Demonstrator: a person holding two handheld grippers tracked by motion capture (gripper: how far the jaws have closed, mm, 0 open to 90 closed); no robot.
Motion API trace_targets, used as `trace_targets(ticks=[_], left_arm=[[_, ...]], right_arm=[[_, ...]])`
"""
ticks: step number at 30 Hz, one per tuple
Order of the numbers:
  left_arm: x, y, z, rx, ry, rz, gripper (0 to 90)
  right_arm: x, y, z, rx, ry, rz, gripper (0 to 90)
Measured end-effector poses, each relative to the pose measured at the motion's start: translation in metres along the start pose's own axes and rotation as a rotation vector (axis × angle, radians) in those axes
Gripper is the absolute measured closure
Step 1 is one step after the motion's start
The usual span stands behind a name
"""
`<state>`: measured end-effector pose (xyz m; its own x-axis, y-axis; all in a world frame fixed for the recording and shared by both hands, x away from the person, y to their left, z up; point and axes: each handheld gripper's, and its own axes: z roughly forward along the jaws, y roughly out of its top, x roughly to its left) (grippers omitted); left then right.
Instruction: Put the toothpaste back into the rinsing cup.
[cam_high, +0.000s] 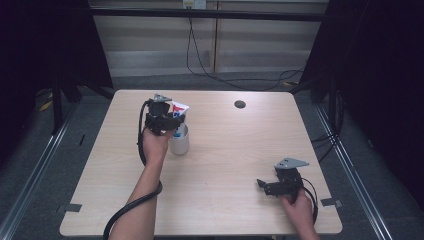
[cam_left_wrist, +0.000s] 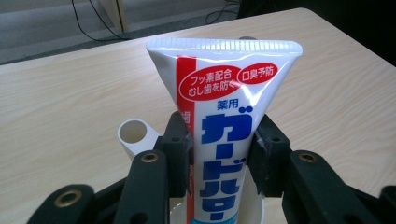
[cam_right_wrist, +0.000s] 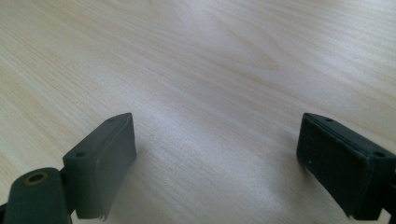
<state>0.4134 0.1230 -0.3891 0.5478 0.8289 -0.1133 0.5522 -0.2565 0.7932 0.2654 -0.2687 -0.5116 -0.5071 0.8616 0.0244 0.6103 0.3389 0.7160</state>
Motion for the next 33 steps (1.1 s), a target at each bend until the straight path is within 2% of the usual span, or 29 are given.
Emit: trace_targets(ticks=[11, 14, 33], left_arm=[[0.0, -0.013, 0.001, 0.012, -0.003, -0.01, 62.9], [0.0, -0.015, 0.002, 0.022, -0.002, 0.0, 62.7], [-0.003, -0.025, 0.004, 0.046, 0.007, 0.001, 61.8]], right_arm=[[0.0, 0.0, 0.0, 0.0, 0.0, 0.0, 11.3], [0.0, 0.0, 0.0, 0.0, 0.0, 0.0, 11.3], [0.0, 0.0, 0.0, 0.0, 0.0, -0.001, 11.3]])
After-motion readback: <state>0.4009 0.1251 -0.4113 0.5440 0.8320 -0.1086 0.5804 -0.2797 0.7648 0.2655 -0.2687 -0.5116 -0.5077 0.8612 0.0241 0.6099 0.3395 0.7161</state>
